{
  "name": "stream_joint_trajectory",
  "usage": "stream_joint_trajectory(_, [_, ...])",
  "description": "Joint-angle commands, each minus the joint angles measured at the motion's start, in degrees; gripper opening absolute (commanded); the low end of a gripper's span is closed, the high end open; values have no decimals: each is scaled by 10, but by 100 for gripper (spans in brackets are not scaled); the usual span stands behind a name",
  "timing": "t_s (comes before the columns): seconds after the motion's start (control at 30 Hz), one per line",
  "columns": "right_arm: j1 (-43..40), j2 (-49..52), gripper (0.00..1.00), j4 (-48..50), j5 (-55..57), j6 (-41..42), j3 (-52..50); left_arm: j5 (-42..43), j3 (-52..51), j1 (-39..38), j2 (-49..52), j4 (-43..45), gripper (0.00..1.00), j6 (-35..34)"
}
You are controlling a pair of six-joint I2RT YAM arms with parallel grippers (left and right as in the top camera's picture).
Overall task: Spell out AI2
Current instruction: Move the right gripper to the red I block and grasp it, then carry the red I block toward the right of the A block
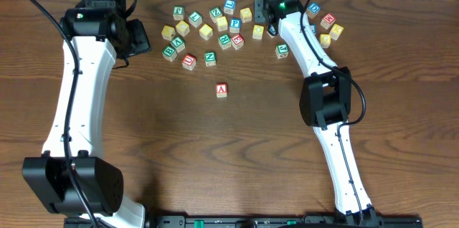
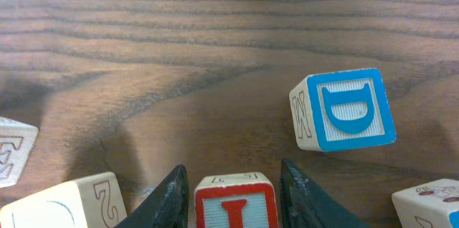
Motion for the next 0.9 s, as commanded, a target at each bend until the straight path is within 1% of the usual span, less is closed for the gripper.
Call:
stream_joint_trajectory(0.0, [-2,7,33,-2,9,3,-4,-7,-6,-2,-14,-2,63,-1])
stream_joint_trajectory(0.03, [-3,7,30,-2,9,3,-4,-7,-6,-2,-14,-2,63,-1])
stream_joint_trajectory(0.37, [-7,-9,25,-5,9,1,-3,-7,-6,-2,-14,0,63,-1])
stream_joint_trajectory(0.6, [-7,-65,22,-21,2,-6,-3,-7,-6,-2,-14,0,63,-1])
stream_joint_trajectory(0.7, [-5,-103,22,-45,-14,-8,-3,-7,-6,-2,-14,0,63,-1])
stream_joint_trajectory(0.87, [-4,-176,21,-138,-47,-10,-3,-7,-6,-2,-14,0,63,-1])
